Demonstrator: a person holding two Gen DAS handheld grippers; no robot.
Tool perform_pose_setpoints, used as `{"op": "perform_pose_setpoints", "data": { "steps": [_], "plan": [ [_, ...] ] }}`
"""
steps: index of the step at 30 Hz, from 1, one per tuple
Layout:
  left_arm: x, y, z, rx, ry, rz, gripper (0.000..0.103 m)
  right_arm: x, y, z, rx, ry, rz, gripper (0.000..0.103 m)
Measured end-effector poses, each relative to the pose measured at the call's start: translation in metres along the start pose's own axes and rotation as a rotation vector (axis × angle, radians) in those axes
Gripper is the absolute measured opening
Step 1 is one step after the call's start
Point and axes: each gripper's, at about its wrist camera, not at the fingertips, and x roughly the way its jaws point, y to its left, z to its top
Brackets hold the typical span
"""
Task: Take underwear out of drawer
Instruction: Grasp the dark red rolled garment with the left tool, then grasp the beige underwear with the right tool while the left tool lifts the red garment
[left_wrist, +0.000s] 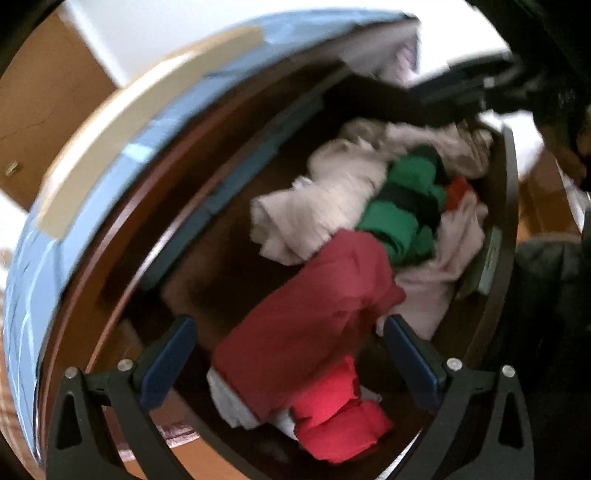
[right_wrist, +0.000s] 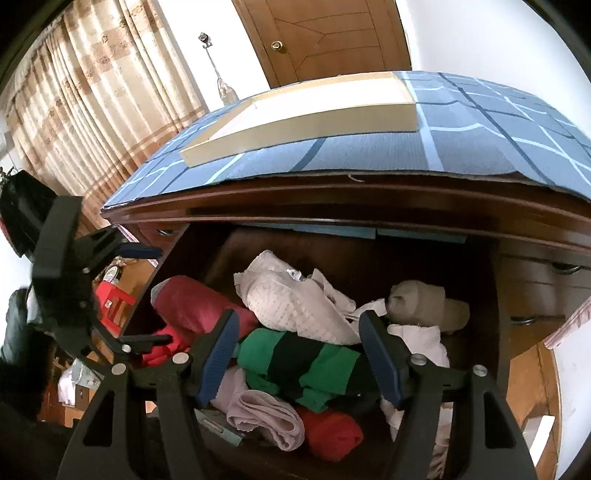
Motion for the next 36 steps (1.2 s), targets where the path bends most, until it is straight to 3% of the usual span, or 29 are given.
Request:
{"op": "perform_pose_setpoints", "data": {
  "steps": [6,16,18,20,25,31,33,36],
  "plan": [
    [0.032,-0.007,0.004,0.136,0.114,-0.030,0.103,0.001,0.004,0.001,-0.031,0.010,-0.021,0.069],
    [0.078,0.003,0.008,0.102,0.247,-0.093,0.102,0.006,0.001,0.000,-0.024,0.030,-0.025,0.069],
    [0.086,-0.001,0.006,0.093,0.271,-0.106,0.084,0.008,0.000,0.002,-0.024,0.036,-0.024,0.069],
    [0.094,-0.001,0.003,0.051,0.294,-0.137,0.080,0.011,0.000,0.003,-0.025,0.042,-0.026,0.069],
    [0.084,0.014,-0.004,-0.117,0.226,-0.201,0.067,0.016,0.002,0.007,-0.062,0.052,-0.029,0.069],
    [0.054,0.020,-0.024,-0.272,0.093,-0.223,0.056,0.021,-0.003,0.014,-0.057,0.049,-0.035,0.069],
    [0.042,0.022,-0.030,-0.306,0.049,-0.239,0.056,0.021,-0.004,0.018,-0.047,0.038,-0.016,0.069],
    [0.039,0.019,-0.033,-0.298,0.054,-0.219,0.055,0.028,-0.003,0.022,-0.061,0.050,-0.009,0.069]
  ]
}}
